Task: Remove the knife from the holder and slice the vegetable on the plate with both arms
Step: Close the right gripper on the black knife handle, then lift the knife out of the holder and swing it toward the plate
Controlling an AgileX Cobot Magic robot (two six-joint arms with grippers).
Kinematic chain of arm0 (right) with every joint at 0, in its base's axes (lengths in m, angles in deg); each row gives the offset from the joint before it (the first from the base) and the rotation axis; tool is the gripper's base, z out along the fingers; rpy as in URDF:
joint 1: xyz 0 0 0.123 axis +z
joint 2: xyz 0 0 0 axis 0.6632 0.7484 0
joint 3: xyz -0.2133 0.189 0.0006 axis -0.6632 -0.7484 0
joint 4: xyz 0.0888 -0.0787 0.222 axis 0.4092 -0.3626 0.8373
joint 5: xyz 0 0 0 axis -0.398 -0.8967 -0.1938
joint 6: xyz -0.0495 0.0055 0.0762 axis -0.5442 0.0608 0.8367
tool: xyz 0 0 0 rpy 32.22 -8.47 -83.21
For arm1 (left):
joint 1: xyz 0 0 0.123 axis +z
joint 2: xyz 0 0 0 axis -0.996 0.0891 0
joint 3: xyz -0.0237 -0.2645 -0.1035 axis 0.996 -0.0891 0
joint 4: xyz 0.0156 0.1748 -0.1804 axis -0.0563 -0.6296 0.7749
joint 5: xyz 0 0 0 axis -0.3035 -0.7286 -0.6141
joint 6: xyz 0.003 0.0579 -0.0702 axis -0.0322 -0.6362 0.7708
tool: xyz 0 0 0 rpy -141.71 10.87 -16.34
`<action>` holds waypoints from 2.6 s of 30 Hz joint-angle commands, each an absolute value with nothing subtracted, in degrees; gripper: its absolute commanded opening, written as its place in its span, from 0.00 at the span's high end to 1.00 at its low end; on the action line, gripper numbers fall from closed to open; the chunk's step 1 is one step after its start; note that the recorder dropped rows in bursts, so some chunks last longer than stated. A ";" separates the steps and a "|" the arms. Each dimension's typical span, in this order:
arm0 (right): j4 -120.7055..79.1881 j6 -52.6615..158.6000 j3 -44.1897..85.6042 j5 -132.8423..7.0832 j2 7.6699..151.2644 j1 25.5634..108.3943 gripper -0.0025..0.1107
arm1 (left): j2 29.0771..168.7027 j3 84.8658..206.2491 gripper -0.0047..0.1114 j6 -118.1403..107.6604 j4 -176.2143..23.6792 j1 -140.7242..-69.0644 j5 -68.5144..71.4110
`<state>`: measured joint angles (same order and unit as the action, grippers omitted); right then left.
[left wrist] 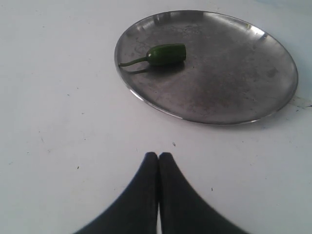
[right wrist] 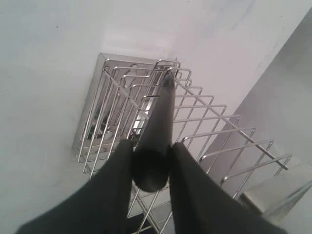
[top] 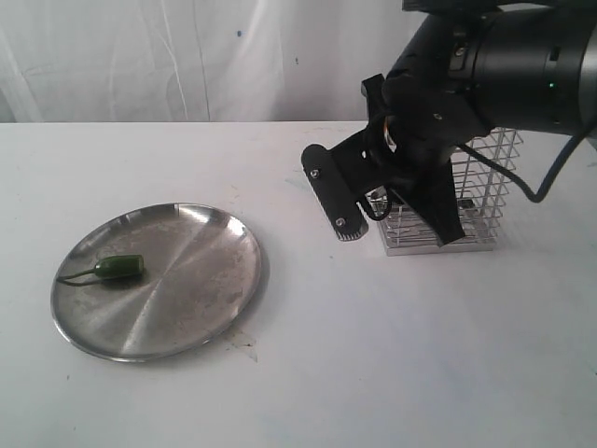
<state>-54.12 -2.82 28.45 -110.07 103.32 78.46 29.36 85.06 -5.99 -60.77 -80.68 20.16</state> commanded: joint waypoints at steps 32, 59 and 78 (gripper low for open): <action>-42.61 15.34 28.44 -115.07 83.46 78.14 0.98 | 29.08 84.87 0.96 -5.92 -60.33 -80.96 20.34; 26.66 18.04 28.44 -110.63 79.24 78.14 0.98 | 29.08 84.87 0.96 -5.92 -60.33 -80.96 20.34; 24.00 4.12 28.35 -113.70 79.56 78.14 0.98 | 29.08 84.87 0.96 -5.92 -60.33 -80.96 20.34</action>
